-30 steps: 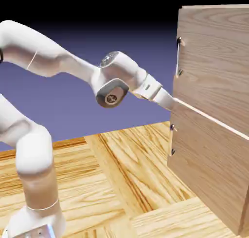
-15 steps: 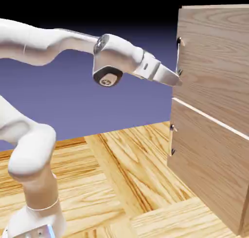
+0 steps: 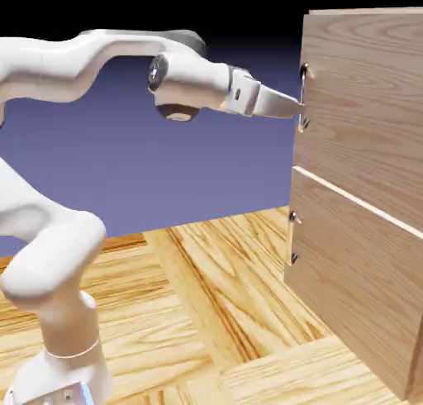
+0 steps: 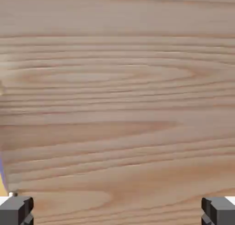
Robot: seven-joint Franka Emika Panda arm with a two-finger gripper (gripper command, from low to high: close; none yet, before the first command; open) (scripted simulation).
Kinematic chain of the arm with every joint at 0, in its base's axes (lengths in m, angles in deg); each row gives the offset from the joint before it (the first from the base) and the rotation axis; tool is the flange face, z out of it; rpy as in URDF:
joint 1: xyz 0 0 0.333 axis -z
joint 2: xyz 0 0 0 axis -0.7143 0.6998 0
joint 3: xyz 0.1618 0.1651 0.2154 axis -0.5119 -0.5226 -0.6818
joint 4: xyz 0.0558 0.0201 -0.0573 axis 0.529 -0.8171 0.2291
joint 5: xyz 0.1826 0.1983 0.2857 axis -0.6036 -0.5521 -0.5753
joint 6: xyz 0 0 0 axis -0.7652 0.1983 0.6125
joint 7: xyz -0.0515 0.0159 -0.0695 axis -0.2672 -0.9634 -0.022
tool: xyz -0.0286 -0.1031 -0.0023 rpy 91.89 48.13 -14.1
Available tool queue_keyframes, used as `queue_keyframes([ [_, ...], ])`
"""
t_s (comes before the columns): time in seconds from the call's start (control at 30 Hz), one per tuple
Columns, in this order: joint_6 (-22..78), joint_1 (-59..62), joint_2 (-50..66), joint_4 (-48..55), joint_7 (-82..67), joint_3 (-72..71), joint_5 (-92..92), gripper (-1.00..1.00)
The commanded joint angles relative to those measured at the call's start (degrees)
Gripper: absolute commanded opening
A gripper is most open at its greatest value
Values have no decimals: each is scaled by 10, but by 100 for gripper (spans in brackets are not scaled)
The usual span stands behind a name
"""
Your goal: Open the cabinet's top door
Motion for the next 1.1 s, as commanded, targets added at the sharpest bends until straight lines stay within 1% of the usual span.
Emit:
queue_keyframes([
  [0.0,1,10,-3,6,-17,-10,-25,0],
  [0.67,16,204,-66,123,-364,-213,-523,0],
  [0.73,16,211,-68,127,-376,-220,-540,0],
  [0.9,26,317,-42,203,-377,-289,-551,0],
  [0.93,26,320,-41,206,-377,-291,-551,0],
  [0.97,26,320,-41,206,-377,-291,-551,-100],
  [1.0,26,320,-41,206,-377,-291,-551,-100],
  [1.07,50,279,-39,171,-379,-260,-538,-100],
])
